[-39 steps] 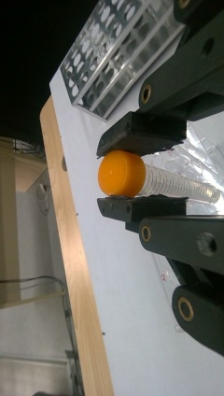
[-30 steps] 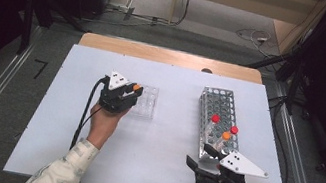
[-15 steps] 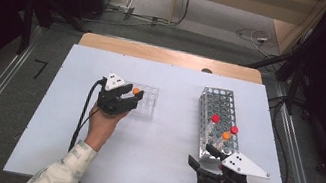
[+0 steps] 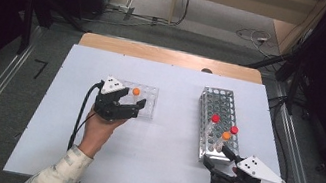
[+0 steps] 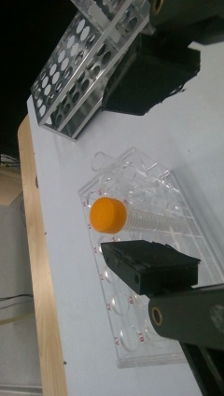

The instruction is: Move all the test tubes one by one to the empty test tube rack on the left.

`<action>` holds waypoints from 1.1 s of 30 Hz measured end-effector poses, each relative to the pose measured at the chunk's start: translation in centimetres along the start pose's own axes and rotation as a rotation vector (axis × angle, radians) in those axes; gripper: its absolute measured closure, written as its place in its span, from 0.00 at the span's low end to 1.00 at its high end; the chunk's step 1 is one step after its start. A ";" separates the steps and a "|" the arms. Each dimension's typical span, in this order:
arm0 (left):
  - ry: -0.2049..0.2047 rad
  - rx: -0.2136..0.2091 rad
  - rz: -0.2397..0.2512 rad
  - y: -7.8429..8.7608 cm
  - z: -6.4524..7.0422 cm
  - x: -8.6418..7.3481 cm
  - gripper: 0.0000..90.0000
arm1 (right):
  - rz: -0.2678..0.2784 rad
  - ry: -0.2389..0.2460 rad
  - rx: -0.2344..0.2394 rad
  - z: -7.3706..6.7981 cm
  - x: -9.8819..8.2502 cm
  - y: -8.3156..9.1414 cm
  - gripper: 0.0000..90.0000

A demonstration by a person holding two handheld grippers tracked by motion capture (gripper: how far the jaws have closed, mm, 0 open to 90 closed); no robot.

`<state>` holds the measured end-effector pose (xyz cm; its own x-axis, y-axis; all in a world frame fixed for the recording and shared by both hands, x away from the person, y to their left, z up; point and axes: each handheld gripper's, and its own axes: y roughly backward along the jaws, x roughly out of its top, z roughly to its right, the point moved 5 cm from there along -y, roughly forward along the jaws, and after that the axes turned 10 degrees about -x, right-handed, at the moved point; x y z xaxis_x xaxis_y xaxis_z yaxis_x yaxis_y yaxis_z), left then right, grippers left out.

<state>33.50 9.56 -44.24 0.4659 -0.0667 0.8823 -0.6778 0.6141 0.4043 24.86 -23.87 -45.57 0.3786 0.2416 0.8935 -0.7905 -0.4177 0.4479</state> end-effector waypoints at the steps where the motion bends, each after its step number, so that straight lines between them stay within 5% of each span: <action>1: -0.002 0.002 0.001 0.1 0.1 0.0 0.27 | -0.002 -0.002 -0.008 0.2 -0.1 0.0 0.30; 11: -0.030 0.008 0.008 1.1 0.8 -0.2 0.24 | -0.024 -0.032 -0.081 2.4 -1.1 -1.2 0.30; 21: -0.037 -0.007 0.003 1.0 1.4 -0.3 0.23 | -0.036 -0.022 -0.115 3.0 -1.2 -3.0 0.36; 33: -0.043 -0.002 0.002 0.9 1.4 -0.3 0.20 | -0.031 -0.046 -0.143 3.4 -1.2 -4.6 0.59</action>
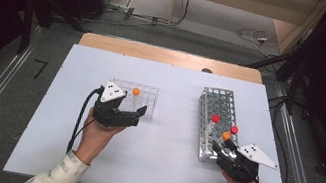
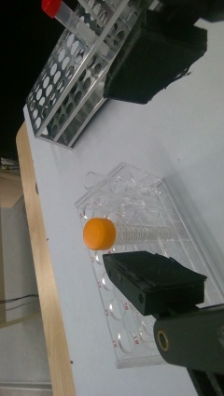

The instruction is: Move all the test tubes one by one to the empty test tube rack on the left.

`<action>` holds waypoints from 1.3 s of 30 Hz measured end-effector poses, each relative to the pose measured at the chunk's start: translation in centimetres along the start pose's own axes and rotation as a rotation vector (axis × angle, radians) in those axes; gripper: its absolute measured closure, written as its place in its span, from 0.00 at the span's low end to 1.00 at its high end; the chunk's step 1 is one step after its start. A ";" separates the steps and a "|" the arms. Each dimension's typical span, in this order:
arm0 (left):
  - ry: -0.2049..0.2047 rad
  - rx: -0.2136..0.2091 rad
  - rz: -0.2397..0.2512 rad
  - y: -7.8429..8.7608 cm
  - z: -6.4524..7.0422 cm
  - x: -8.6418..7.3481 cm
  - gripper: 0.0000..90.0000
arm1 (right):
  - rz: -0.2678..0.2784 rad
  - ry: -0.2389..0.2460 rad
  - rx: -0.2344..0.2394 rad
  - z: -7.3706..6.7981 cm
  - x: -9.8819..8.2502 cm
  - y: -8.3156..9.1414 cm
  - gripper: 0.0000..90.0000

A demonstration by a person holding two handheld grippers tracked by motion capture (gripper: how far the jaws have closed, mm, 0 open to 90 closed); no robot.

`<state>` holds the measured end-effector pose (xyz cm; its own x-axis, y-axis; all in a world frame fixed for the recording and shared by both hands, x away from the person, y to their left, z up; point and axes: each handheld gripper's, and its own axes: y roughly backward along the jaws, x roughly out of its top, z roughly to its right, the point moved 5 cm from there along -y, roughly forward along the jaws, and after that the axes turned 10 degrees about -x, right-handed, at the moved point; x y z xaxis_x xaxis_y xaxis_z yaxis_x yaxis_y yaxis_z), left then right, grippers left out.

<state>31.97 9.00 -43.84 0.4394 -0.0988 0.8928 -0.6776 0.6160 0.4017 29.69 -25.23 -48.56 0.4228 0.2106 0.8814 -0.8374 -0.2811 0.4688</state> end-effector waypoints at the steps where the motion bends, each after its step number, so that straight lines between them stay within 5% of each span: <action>1: -0.001 0.002 0.001 0.0 0.0 0.0 0.20 | 0.002 0.000 -0.003 0.1 0.0 -0.1 0.62; 10: -0.006 0.001 -0.003 -0.1 0.2 0.0 0.20 | 0.014 -0.014 -0.019 0.4 0.1 -0.3 0.78; 31: -0.006 0.000 0.005 0.0 0.2 0.0 0.20 | 0.139 0.012 -0.026 0.2 4.0 3.5 0.80; 39: -0.004 0.001 0.008 0.0 0.2 0.1 0.20 | 0.165 0.017 0.009 -0.8 4.8 4.4 0.80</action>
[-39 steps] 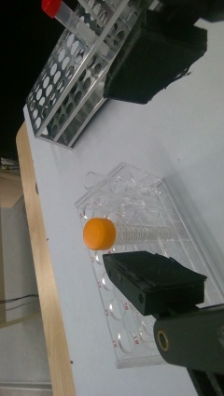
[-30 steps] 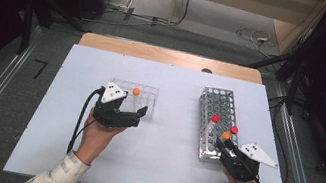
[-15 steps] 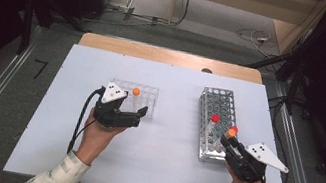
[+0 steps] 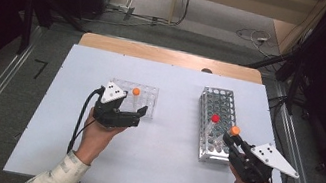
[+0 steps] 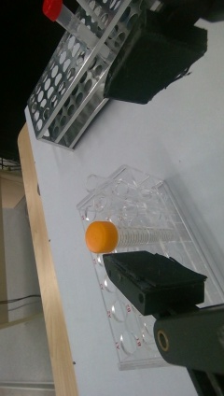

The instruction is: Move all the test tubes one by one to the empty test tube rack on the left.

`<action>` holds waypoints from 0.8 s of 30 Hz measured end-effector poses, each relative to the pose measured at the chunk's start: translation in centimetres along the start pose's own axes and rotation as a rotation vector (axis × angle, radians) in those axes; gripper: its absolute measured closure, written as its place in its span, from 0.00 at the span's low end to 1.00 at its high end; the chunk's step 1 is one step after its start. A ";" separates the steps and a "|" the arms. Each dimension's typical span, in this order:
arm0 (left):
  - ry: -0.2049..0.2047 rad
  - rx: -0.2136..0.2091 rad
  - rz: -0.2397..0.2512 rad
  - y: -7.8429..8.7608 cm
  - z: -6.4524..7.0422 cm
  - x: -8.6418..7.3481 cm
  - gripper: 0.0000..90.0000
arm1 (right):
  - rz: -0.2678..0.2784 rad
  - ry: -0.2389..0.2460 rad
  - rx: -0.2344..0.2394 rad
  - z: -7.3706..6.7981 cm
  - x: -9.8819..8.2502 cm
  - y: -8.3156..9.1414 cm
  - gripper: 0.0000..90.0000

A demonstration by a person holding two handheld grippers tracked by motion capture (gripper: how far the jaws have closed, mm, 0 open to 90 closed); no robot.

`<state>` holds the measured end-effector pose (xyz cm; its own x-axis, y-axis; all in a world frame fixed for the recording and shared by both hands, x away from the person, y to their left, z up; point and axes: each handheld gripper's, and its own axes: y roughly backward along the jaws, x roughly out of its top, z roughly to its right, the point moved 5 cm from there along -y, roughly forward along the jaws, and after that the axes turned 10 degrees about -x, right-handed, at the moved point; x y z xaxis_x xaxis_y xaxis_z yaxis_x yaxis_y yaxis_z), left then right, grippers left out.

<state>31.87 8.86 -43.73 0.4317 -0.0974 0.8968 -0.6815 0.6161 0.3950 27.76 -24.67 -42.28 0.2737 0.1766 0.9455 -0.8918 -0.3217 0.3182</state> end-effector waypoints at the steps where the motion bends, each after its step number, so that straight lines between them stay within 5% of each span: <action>1: 0.001 0.000 0.001 0.0 0.0 0.0 0.20 | -0.002 0.003 0.006 -0.2 0.0 0.0 0.79; 10: -0.003 0.007 0.014 0.1 0.1 0.1 0.20 | -0.005 0.016 0.052 -2.0 0.4 -0.6 0.80; 24: -0.013 -0.024 0.003 -0.2 1.1 0.0 0.16 | -0.062 0.054 0.173 -6.7 -0.3 -3.1 0.80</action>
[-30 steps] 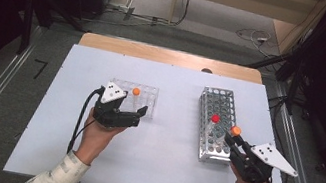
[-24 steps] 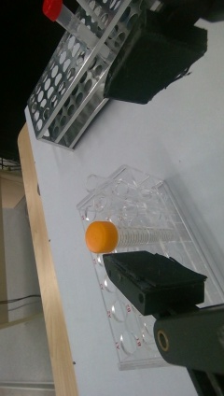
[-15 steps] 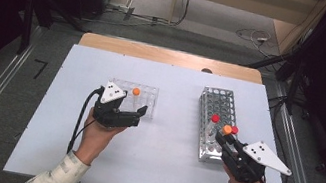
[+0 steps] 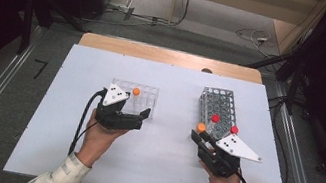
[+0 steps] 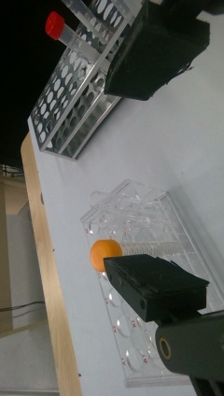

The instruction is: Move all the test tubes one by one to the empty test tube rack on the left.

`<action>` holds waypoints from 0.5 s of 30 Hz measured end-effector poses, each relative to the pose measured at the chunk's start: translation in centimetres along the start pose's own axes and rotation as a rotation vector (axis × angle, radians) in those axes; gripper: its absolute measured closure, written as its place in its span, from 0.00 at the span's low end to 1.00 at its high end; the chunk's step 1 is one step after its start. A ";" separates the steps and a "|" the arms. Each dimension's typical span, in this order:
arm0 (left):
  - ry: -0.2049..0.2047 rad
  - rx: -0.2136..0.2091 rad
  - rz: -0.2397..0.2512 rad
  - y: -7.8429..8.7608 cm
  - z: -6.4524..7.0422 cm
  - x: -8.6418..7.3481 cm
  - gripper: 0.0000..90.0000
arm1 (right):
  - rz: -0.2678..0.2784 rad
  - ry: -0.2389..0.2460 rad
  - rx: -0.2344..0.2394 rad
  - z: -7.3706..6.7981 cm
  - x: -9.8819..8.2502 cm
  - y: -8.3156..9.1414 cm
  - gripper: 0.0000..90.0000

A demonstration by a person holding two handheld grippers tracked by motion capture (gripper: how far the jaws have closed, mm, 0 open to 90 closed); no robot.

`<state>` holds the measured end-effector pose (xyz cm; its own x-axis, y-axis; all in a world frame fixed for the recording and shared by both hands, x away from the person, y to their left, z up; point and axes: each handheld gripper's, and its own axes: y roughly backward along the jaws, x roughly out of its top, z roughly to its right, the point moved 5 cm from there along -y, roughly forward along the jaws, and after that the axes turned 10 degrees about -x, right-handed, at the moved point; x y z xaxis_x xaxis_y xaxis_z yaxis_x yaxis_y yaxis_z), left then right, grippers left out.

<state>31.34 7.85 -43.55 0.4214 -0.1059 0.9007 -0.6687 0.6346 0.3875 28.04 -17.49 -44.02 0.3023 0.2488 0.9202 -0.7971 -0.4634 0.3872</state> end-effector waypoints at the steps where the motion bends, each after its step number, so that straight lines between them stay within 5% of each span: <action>1: -0.002 0.000 -0.005 -0.1 0.1 0.0 0.15 | -0.007 0.003 0.006 -0.4 0.0 -0.3 0.80; 9: -0.013 -0.040 0.015 0.2 1.6 0.2 0.15 | -0.037 0.038 0.064 -3.2 0.0 -2.7 0.80; 15: -0.017 -0.085 0.023 0.3 2.8 0.5 0.17 | -0.066 0.018 0.101 -4.6 0.0 -4.7 0.80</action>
<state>29.64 5.86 -42.47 0.3953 -0.1027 0.9128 -0.6237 0.6995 0.3488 29.35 -11.38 -46.06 0.3422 0.2961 0.8918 -0.7189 -0.5287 0.4514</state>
